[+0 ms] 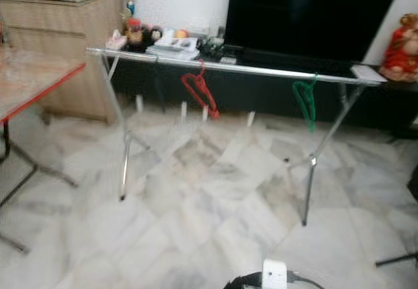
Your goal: Hang hanger
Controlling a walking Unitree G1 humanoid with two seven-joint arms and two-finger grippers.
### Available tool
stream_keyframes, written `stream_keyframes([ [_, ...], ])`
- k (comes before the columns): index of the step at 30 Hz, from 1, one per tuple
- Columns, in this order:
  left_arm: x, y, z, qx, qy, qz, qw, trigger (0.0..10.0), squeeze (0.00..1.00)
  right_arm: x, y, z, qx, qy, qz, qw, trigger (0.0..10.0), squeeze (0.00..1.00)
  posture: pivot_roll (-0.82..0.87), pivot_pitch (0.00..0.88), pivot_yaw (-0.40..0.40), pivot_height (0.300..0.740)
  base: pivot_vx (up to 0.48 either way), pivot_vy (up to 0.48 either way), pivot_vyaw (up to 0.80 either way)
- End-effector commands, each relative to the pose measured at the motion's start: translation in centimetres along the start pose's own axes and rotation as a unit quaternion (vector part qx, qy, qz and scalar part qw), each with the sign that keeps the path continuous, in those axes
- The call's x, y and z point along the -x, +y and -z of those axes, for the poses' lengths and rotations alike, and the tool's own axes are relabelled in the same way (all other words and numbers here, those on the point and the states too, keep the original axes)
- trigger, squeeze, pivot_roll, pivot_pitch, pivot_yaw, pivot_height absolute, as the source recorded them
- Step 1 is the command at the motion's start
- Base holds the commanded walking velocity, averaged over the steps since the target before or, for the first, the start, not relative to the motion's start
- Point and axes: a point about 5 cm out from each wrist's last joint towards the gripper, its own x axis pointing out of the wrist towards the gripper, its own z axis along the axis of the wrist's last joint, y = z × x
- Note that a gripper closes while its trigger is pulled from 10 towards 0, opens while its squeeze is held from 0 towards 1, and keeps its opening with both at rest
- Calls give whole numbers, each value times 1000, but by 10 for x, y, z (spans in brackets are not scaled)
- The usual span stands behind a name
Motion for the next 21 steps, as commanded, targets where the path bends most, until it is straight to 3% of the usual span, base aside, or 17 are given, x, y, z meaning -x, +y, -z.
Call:
stream_keyframes([
  [1, -10, -5, -44, -13, -62, -11, 998, 10000, 0, -3, 8, -15, -4, -42, -13, 999, 10000, 0, 184, 0, -66, 740, 0, 0, 0],
  [2, -10, -5, -49, -12, -68, -13, 998, 10000, 0, -3, 8, -16, 2, -46, -13, 999, 10000, 0, 184, 0, -66, 740, 0, 0, 0],
  [3, -13, -7, -65, -14, -89, -17, 996, 10000, 0, -29, -1, -98, 4, -124, -5, 992, 10000, 0, 191, 0, -64, 740, 0, 0, 0],
  [4, -14, -9, -76, -16, -102, -17, 995, 10000, 0, -34, -4, -130, 0, -153, -3, 988, 10000, 0, 195, 0, -62, 740, 0, 0, 0],
  [5, -14, -9, -76, -16, -102, -17, 995, 10000, 0, -34, -4, -130, 0, -153, -3, 988, 10000, 0, 195, 0, -62, 740, 0, 0, 0],
  [6, -15, -13, -100, -23, -135, -17, 990, 10000, 0, -36, -5, -155, -4, -180, -10, 984, 10000, 0, 195, 0, -61, 740, 0, 0, 0],
  [8, -14, -11, -122, -28, -177, -20, 984, 10000, 0, -37, -7, -168, -4, -188, -13, 982, 10000, 0, 187, 0, -54, 740, 0, 0, 0],
  [11, -11, -7, -136, -33, -211, -21, 977, 10000, 0, -37, -8, -175, -2, -194, -21, 981, 10000, 0, 189, 0, -52, 740, 0, 0, 0],
  [12, -5, -3, -153, -41, -253, -22, 966, 10000, 0, -37, -7, -181, 6, -198, -30, 980, 10000, 0, 190, 0, -51, 740, 0, 0, 0],
  [13, -5, -3, -153, -41, -253, -22, 966, 10000, 0, -37, -7, -181, 6, -198, -30, 980, 10000, 0, 190, 0, -51, 740, 0, 0, 0],
  [15, 5, -3, -183, -62, -323, -14, 944, 10000, 0, -38, -4, -188, 55, -196, -43, 978, 10000, 0, 197, 0, -52, 740, 0, 0, 0],
  [17, 7, -4, -189, -67, -334, -11, 940, 10000, 0, -38, -3, -189, 70, -193, -44, 978, 10000, 0, 197, 0, -52, 740, 0, 0, 0],
  [21, 24, -20, -219, -128, -388, 72, 910, 10000, 0, -38, 16, -202, 155, -186, -86, 966, 10000, 0, 197, 0, -55, 740, 0, 0, 0],
])
